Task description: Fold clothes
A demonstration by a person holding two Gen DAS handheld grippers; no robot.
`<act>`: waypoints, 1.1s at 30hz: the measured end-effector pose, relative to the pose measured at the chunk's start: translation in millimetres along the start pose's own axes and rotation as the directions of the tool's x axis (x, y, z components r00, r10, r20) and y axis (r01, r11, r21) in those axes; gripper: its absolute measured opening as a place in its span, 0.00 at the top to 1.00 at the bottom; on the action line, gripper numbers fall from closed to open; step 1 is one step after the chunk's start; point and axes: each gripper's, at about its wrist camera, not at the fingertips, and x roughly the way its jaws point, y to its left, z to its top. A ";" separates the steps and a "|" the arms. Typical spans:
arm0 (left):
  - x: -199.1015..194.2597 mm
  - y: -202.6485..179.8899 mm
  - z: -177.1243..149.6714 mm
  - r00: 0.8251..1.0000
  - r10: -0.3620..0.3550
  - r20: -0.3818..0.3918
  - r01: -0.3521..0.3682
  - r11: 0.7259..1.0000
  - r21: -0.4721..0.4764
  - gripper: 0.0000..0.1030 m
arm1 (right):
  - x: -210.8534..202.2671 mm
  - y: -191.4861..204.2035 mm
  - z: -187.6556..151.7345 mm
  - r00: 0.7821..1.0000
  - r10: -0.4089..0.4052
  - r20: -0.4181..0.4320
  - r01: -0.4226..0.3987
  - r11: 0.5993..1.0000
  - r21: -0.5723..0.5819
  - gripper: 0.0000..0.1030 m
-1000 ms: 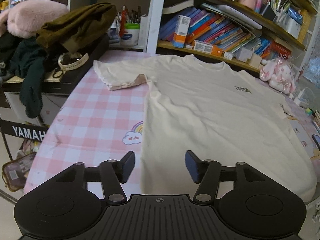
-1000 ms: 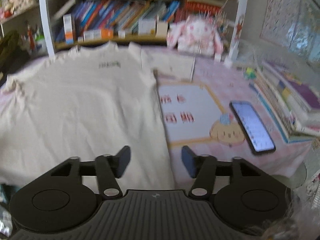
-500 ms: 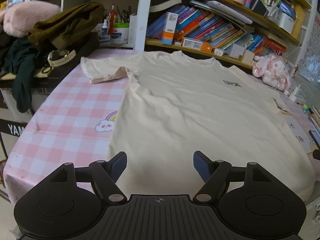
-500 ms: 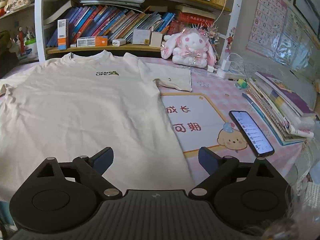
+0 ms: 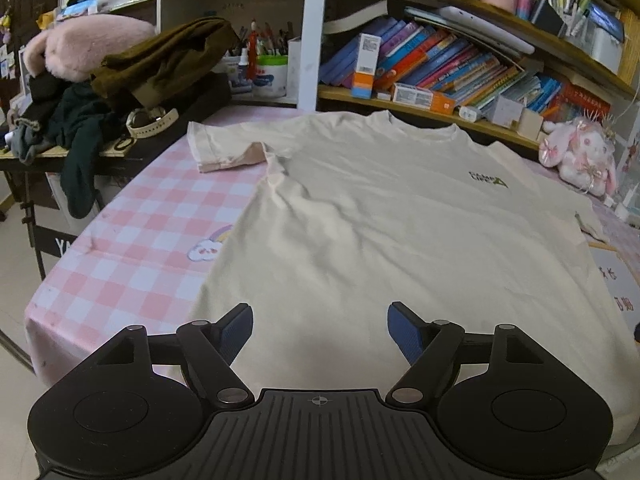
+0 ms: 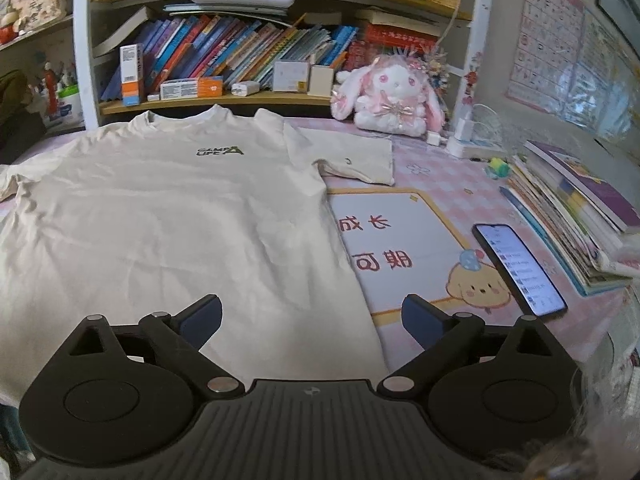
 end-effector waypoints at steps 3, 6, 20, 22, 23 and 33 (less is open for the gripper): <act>-1.3 -10.1 -5.7 1.000 0.007 -0.014 -0.007 1.000 0.001 0.26 | 5.2 -4.3 -0.2 1.000 0.023 -0.001 -0.023 0.999 -0.022 0.05; -3.9 -20.0 -10.2 1.000 0.008 -0.022 -0.007 1.000 0.019 0.26 | 10.2 -8.7 -2.3 0.999 0.039 -0.013 -0.039 0.999 -0.038 0.04; 18.5 -6.2 2.3 0.998 0.029 -0.061 -0.029 1.000 0.001 0.25 | 23.3 -5.0 -2.7 0.996 0.069 -0.052 -0.071 0.997 -0.034 0.04; 26.7 2.4 9.8 0.998 0.018 -0.059 -0.019 1.000 -0.008 0.25 | 24.5 1.2 -0.8 0.997 0.061 -0.050 -0.062 0.998 -0.025 0.04; 30.8 6.8 13.5 0.998 0.013 -0.057 -0.014 1.000 -0.013 0.25 | 25.8 4.9 0.9 0.997 0.055 -0.050 -0.056 0.998 -0.020 0.04; 74.3 64.7 59.5 0.997 -0.053 -0.058 0.046 0.993 -0.112 0.25 | 36.6 55.5 19.0 0.999 0.025 -0.045 -0.024 1.000 0.013 0.04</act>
